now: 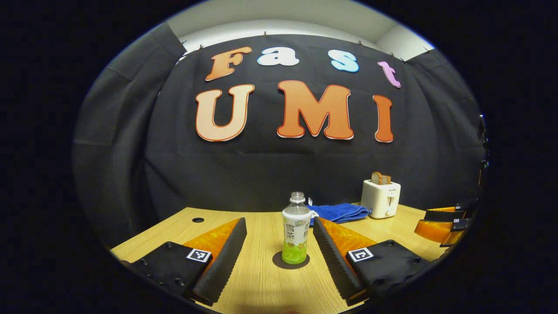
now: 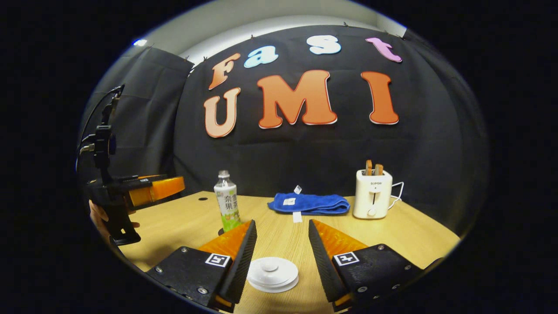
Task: Open the teacup lid with one hand, grasp the water bottle and pour water into the teacup with the other hand; after pouring, place the water bottle on the coaster and then close the teacup lid.
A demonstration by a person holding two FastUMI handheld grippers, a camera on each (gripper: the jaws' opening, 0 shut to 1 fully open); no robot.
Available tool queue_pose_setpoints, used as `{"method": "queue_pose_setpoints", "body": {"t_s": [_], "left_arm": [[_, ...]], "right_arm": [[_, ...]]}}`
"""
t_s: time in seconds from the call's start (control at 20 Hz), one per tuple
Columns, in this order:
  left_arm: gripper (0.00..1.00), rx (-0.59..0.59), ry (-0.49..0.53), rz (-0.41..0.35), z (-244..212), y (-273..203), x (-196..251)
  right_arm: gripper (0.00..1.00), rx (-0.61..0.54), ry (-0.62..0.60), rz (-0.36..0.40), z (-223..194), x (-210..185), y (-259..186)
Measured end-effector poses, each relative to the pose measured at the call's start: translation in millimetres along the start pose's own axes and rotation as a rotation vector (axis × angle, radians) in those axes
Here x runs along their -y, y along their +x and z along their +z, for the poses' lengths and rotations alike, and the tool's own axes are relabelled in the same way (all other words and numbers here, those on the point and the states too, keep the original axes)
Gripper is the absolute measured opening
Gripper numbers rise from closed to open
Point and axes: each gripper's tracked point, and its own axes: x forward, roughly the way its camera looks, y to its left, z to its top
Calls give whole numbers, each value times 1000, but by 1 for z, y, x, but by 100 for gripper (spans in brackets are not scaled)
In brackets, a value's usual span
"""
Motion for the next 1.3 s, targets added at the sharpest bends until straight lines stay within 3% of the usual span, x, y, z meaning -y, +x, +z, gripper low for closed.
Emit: {"method": "queue_pose_setpoints", "body": {"t_s": [0.25, 0.5, 0.8, 1.3], "left_arm": [[97, 75, -10, 72, 34, -28, -28], [98, 105, 31, 119, 54, -55, -39], [98, 162, 97, 133, 70, -79, -31], [97, 173, 95, 115, 71, -83, -23]], "right_arm": [[79, 95, -54, -75, 49, 18, -23], [83, 128, -71, -144, 70, 36, -38], [83, 147, -69, -149, 77, 35, -44], [83, 165, -84, -161, 88, 40, -54]]}}
